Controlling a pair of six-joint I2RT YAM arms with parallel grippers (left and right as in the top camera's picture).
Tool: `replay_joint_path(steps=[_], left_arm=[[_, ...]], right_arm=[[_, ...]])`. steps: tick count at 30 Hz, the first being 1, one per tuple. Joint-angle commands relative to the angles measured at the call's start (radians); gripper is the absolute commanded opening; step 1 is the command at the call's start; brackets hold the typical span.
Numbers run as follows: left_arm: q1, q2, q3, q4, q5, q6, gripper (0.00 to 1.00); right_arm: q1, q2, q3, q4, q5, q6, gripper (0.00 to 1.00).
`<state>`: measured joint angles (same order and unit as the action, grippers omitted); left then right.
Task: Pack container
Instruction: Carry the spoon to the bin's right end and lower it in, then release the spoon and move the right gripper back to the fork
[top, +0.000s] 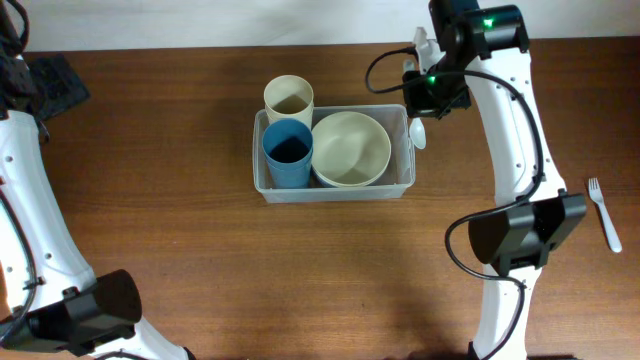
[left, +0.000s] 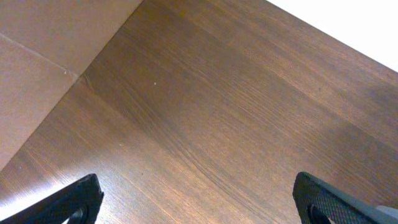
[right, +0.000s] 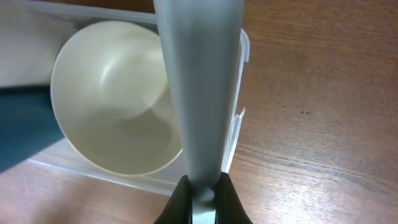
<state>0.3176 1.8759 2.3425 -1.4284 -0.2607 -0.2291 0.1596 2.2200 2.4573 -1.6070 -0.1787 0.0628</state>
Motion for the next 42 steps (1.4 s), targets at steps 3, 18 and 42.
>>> replay_joint_path(steps=[3,18,42], left_arm=[[0.006,0.005,0.016,-0.001,0.003,-0.01,1.0],[0.006,0.005,0.016,-0.001,0.003,-0.01,1.0],[0.006,0.005,0.016,-0.001,0.003,-0.01,1.0]], right_arm=[[0.007,-0.001,-0.055,0.012,-0.006,0.063,0.04],[0.039,-0.001,-0.285,0.137,-0.013,0.063,0.11],[-0.212,-0.002,-0.05,-0.021,0.066,-0.079,0.99]])
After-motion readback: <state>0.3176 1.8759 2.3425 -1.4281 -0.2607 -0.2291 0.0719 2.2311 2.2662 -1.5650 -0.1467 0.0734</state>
